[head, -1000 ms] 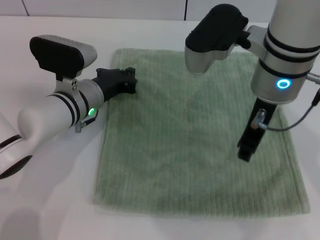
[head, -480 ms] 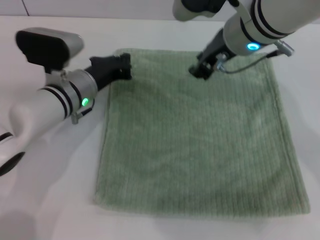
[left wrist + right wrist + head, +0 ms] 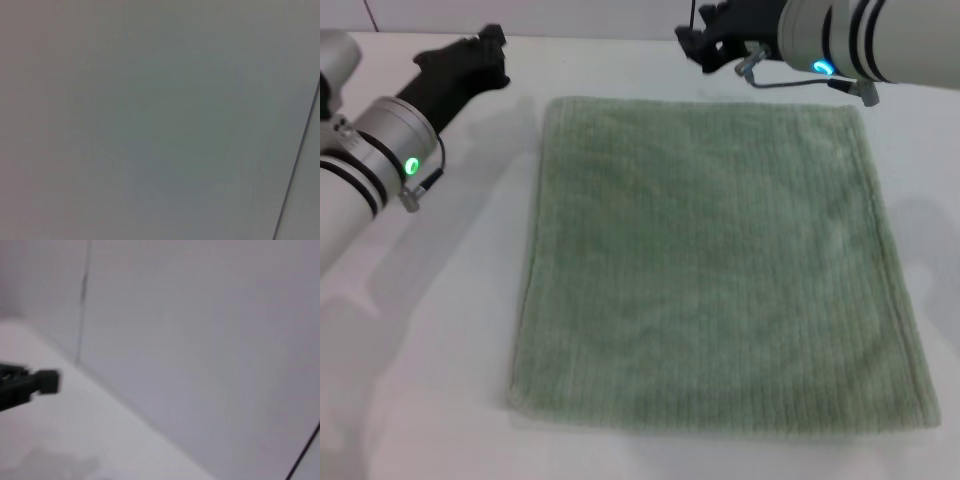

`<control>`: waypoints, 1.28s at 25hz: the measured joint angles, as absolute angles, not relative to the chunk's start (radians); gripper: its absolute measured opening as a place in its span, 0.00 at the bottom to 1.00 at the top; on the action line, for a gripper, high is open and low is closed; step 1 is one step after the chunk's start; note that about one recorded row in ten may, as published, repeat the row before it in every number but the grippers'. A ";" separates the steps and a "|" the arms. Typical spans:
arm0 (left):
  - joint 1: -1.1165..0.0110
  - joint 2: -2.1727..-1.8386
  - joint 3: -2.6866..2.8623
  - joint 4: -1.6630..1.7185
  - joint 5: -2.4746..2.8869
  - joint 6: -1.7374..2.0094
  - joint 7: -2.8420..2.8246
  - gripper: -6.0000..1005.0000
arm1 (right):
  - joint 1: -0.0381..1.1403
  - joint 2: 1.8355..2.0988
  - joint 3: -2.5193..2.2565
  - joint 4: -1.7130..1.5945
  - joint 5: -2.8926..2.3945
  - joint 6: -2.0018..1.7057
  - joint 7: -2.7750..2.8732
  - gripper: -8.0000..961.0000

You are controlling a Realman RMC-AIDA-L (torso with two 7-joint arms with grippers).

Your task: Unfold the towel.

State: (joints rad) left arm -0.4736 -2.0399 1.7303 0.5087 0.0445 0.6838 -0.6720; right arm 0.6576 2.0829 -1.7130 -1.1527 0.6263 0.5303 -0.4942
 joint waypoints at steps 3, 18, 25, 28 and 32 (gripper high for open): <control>-0.465 -2.024 1.721 0.503 0.045 0.741 -0.671 0.05 | 0.623 2.083 -1.742 -1.121 0.646 0.388 -0.494 0.33; -0.440 -2.059 1.531 0.493 0.044 0.819 -0.489 0.47 | 0.526 2.087 -1.979 -0.783 0.661 -0.610 -0.437 0.71; -0.439 -2.065 1.464 0.451 0.036 0.886 -0.455 0.68 | 0.561 2.088 -2.036 -0.565 0.661 -0.929 -0.266 0.85; -0.437 -2.066 1.442 0.427 0.036 0.922 -0.453 0.78 | 0.568 2.088 -2.028 -0.480 0.661 -1.014 -0.217 0.85; -0.427 -2.067 1.411 0.383 0.035 0.980 -0.452 0.83 | 0.569 2.086 -2.025 -0.440 0.661 -1.036 -0.216 0.85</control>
